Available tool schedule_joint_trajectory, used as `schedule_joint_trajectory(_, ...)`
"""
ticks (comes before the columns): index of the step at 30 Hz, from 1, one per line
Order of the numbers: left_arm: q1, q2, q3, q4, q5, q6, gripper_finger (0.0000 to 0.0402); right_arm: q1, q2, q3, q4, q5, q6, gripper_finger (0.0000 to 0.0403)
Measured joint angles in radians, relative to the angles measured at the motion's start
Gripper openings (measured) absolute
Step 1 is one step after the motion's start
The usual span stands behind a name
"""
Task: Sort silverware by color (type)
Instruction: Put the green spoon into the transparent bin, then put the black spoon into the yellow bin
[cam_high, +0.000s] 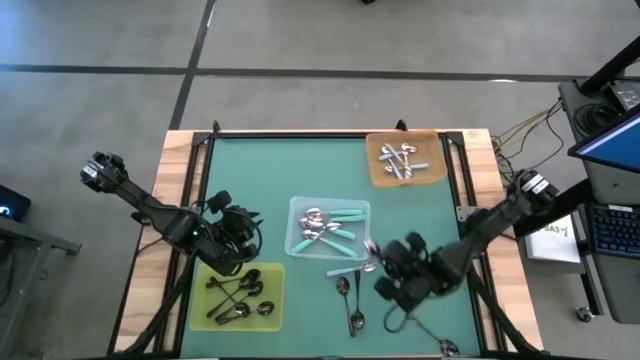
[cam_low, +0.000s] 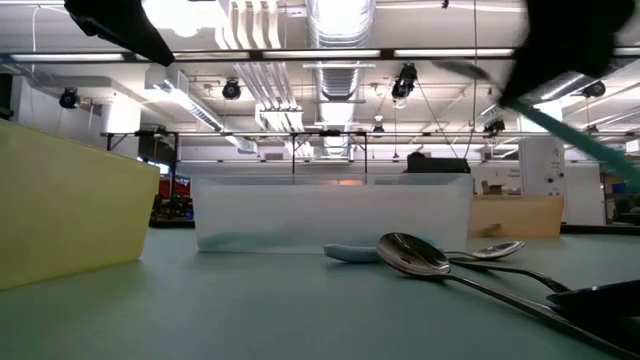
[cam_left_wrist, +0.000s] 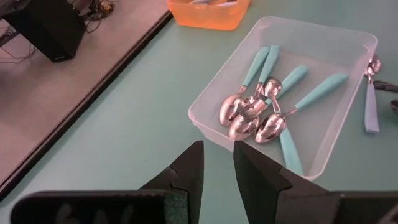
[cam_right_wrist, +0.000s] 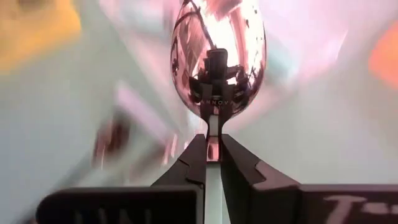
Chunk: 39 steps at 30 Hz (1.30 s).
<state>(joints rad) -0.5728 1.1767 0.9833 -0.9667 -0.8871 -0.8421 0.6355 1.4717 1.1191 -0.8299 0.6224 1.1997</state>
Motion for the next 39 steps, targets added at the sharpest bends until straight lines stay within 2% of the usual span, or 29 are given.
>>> schedule_joint_trajectory(3, 0.000, 0.000, 0.000, 0.005, -0.020, 0.000, 0.0073, -0.092, -0.009, 0.024, 0.119, 0.121, -0.224, 0.0015)
schedule_joint_trajectory(8, 0.000, 0.000, 0.000, 0.006, -0.040, -0.001, 0.0073, -0.259, 0.007, 0.026, 0.408, 0.144, -0.592, 0.0014)
schedule_joint_trajectory(12, 0.000, 0.000, 0.000, 0.016, -0.039, -0.004, 0.0073, -0.360, 0.046, 0.021, 0.461, 0.137, -0.684, 0.0016)
schedule_joint_trajectory(14, 0.000, 0.000, 0.000, 0.024, -0.036, -0.005, 0.0073, -0.392, 0.059, 0.021, 0.460, 0.119, -0.677, 0.0029)
schedule_joint_trajectory(18, 0.000, 0.001, 0.000, 0.044, 0.000, -0.004, 0.0073, -0.420, 0.066, 0.021, 0.476, -0.017, -0.677, 0.0079)
schedule_joint_trajectory(20, 0.000, 0.007, 0.000, 0.064, 0.023, 0.004, 0.0073, -0.419, 0.061, 0.021, 0.475, -0.049, -0.677, 0.0105)
schedule_joint_trajectory(25, -0.001, 0.053, -0.003, 0.188, 0.153, 0.126, 0.0073, -0.390, 0.021, 0.021, 0.469, -0.078, -0.658, 0.0148)
schedule_joint_trajectory(32, -0.002, 0.164, -0.003, 0.297, 0.222, 0.194, 0.0073, -0.297, 0.003, 0.022, 0.354, -0.356, -0.369, 0.0154)
schedule_joint_trajectory(39, -0.002, 0.256, 0.024, 0.304, 0.225, 0.194, 0.0073, -0.102, 0.017, 0.021, 0.137, -0.509, 0.013, 0.0136)
